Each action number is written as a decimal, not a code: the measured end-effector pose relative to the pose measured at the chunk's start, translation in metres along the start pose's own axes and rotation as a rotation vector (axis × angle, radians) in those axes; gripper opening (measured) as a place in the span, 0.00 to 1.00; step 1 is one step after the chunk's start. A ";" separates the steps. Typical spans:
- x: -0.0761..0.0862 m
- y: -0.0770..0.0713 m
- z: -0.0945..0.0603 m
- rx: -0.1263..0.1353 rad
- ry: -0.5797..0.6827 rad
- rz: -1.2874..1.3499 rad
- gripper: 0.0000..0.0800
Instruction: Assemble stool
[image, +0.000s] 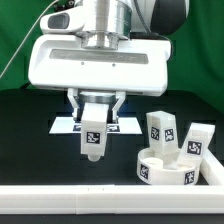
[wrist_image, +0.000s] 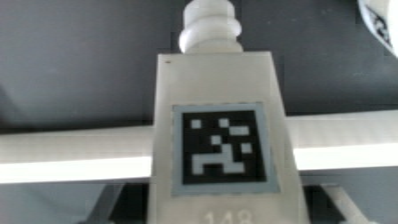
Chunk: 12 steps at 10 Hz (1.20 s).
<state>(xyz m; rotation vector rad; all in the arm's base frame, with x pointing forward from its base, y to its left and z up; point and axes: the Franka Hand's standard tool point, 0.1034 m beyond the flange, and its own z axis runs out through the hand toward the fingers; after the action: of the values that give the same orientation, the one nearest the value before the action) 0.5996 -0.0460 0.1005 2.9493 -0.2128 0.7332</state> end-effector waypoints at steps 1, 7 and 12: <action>-0.002 -0.001 0.001 -0.008 0.033 -0.006 0.42; 0.007 -0.046 -0.017 0.043 0.051 0.039 0.42; 0.005 -0.101 -0.032 0.104 0.061 0.053 0.42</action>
Offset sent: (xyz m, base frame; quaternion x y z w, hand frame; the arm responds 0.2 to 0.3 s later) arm 0.0051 0.0495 0.0329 0.0043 0.0088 0.0726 0.9973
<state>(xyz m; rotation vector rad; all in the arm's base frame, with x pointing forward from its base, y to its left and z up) 0.6051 0.0569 0.1255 3.0236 -0.2563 0.8648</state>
